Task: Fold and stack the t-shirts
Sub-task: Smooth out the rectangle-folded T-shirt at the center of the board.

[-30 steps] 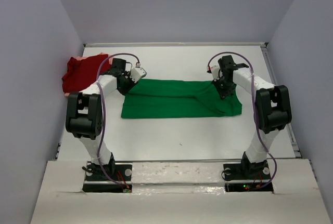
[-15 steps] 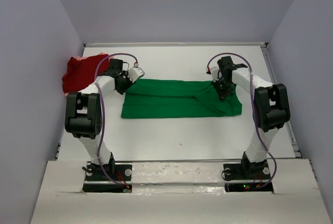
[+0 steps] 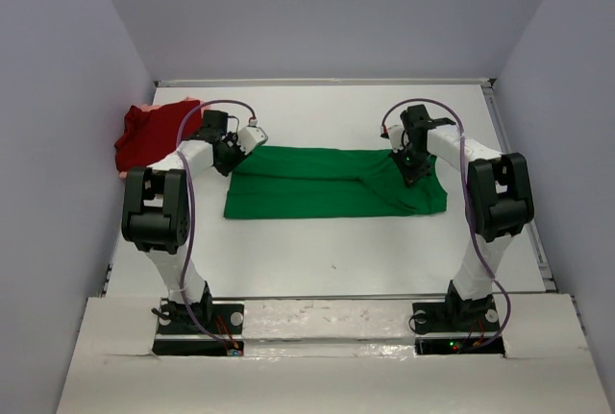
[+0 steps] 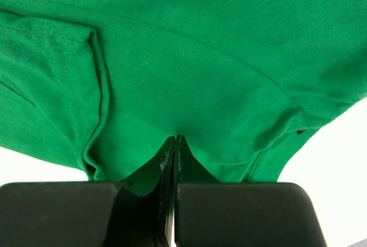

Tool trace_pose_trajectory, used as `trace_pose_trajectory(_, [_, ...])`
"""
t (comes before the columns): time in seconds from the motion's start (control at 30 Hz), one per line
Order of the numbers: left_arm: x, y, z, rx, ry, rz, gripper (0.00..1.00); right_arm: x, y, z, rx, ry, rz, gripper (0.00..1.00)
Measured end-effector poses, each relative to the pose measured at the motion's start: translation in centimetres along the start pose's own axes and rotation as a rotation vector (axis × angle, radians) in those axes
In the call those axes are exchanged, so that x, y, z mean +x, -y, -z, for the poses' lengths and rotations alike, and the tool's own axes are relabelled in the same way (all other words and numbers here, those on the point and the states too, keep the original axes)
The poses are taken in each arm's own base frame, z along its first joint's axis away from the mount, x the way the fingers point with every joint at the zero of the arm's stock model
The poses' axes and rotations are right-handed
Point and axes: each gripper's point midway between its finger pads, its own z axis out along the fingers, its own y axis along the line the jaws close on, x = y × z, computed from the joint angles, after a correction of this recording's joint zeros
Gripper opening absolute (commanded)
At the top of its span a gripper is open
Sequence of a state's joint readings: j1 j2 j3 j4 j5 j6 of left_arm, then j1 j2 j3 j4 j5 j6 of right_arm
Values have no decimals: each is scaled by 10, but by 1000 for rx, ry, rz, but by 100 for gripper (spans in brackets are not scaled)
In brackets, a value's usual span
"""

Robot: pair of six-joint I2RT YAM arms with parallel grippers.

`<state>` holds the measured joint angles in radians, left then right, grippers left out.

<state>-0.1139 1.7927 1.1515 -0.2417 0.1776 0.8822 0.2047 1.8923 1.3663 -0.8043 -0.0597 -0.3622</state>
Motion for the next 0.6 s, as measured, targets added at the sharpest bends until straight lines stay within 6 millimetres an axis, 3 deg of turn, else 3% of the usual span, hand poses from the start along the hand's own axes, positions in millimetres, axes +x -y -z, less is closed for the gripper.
trace_pose_trajectory(0.1, [0,-1,0,-2,2,-1,31,0,0,0,-1,-2,0,0])
trace_pose_trajectory(0.27, [1,1,-3,4,-3,-2,1,0,0,0,0,-1,0,0])
trace_pose_trajectory(0.6, [3,8,-3,36,-8,-3,0,0,0,0,0,-2,0,0])
